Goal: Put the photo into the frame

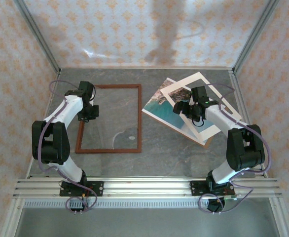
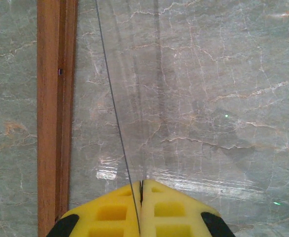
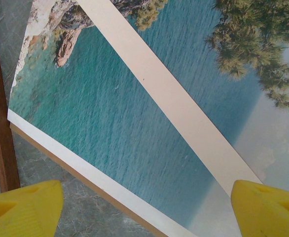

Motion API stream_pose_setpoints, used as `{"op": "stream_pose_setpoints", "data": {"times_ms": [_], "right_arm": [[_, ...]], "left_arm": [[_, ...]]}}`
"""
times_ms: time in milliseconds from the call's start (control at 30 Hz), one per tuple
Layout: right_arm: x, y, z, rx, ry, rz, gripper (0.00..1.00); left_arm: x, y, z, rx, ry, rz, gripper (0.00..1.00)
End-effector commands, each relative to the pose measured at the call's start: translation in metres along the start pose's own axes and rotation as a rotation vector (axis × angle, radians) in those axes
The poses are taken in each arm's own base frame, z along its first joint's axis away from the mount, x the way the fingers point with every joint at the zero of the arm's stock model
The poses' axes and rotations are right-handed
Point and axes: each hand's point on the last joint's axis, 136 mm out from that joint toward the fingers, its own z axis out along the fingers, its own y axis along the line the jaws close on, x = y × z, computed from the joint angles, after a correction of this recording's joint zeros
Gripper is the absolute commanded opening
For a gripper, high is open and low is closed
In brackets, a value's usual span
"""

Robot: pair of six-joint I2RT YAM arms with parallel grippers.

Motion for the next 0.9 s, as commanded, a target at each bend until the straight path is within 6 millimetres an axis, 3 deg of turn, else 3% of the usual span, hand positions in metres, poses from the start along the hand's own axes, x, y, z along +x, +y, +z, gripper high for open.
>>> {"op": "stream_pose_setpoints", "data": {"times_ms": [0, 300, 400, 600, 867], "right_arm": [[-0.004, 0.005, 0.001, -0.006, -0.006, -0.024, 0.88], [-0.004, 0.005, 0.002, -0.006, -0.003, -0.022, 0.88], [-0.004, 0.006, 0.003, -0.007, -0.003, -0.023, 0.88], [-0.004, 0.005, 0.003, -0.006, 0.001, -0.023, 0.88], [-0.004, 0.007, 0.002, -0.010, -0.001, -0.025, 0.88]], "left_arm": [[0.009, -0.003, 0.001, 0.028, 0.025, -0.004, 0.00], [0.010, -0.007, 0.004, 0.050, 0.031, -0.008, 0.00], [0.009, -0.006, 0.004, 0.048, 0.031, -0.007, 0.05], [0.006, -0.004, 0.006, 0.030, 0.032, -0.001, 0.27], [0.000, 0.000, 0.009, 0.001, 0.041, 0.006, 0.46]]}}
